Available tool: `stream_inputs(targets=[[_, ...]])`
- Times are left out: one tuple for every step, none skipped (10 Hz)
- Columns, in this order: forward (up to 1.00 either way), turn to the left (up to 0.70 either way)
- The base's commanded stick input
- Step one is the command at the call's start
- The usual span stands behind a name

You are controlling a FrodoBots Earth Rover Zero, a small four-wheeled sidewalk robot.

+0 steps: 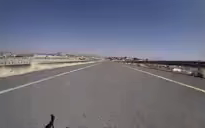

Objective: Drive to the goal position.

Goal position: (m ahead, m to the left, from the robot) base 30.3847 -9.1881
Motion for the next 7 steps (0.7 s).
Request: stream_inputs(targets=[[1.0,0.0],[1.0,0.0],[1.0,0.0],[1.0,0.0],[1.0,0.0],[1.0,0.0],[1.0,0.0]])
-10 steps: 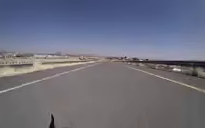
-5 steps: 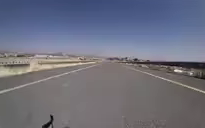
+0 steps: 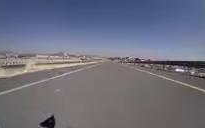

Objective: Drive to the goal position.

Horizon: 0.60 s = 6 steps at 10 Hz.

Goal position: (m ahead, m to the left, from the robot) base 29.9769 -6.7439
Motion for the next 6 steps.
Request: stream_inputs(targets=[[1.0,0.0],[1.0,0.0],[1.0,0.0],[1.0,0.0],[1.0,0.0],[1.0,0.0]])
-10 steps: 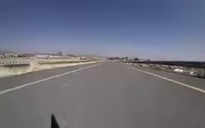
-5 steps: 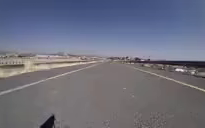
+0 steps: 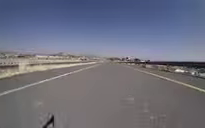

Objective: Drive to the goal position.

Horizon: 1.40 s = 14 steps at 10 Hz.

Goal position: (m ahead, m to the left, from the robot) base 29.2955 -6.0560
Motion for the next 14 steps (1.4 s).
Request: stream_inputs(targets=[[1.0,0.0],[1.0,0.0],[1.0,0.0],[1.0,0.0],[1.0,0.0],[1.0,0.0],[1.0,0.0],[1.0,0.0],[1.0,0.0],[1.0,0.0],[1.0,0.0],[1.0,0.0],[1.0,0.0],[1.0,0.0]])
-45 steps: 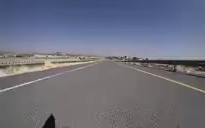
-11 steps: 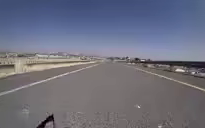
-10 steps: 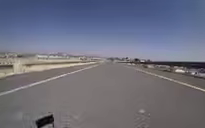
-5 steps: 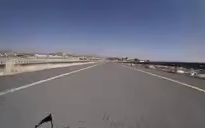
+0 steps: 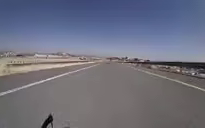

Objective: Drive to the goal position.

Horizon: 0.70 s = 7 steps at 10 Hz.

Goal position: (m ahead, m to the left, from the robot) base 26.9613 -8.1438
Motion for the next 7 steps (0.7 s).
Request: stream_inputs(targets=[[1.0,0.0],[1.0,0.0],[1.0,0.0],[1.0,0.0],[1.0,0.0],[1.0,0.0],[1.0,0.0]])
